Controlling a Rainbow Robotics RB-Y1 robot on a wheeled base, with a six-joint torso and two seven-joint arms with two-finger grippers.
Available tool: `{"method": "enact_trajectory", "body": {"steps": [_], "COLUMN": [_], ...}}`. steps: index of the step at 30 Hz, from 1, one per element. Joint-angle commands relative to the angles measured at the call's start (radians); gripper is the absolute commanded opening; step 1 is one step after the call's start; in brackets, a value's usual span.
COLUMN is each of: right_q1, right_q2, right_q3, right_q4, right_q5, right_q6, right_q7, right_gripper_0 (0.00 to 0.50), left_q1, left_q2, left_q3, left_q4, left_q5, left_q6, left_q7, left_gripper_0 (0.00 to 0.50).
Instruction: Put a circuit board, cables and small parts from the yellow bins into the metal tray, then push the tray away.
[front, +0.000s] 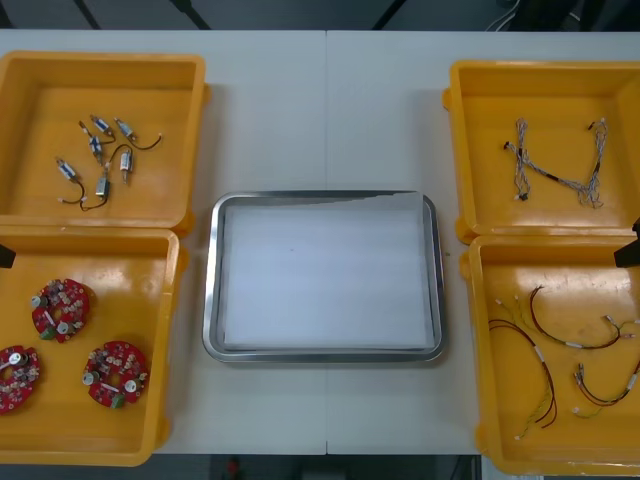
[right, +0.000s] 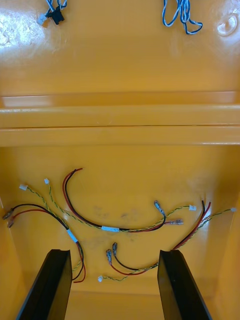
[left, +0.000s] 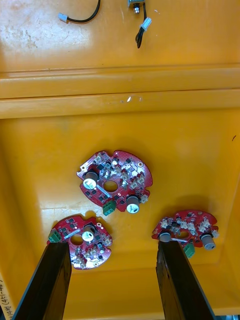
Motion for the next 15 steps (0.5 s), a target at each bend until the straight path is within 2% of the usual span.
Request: {"method": "enact_trajectory", "body": {"steps": [1, 15], "right_q1": [-0.023, -0.023], "right_q2": [-0.042, -0.042], "right_q3": [0.007, 0.007], "right_q4": [-0.001, -0.001], "right_q5": [-0.002, -0.002], "right_q6": [0.003, 0.003], "right_q7": [0.009, 0.009], "right_gripper_0": [0.5, 0.5], "left_q1": [-0.028, -0.028], "left_q2": [0.041, 0.041], "left_q3": [0.005, 0.005], "left_q4": [-0.017, -0.017], "left_q5": [-0.01, -0.01], "left_q6": [0.007, 0.007], "left_q7": [-0.006, -0.006], "left_gripper_0": [0.5, 0.5]}}
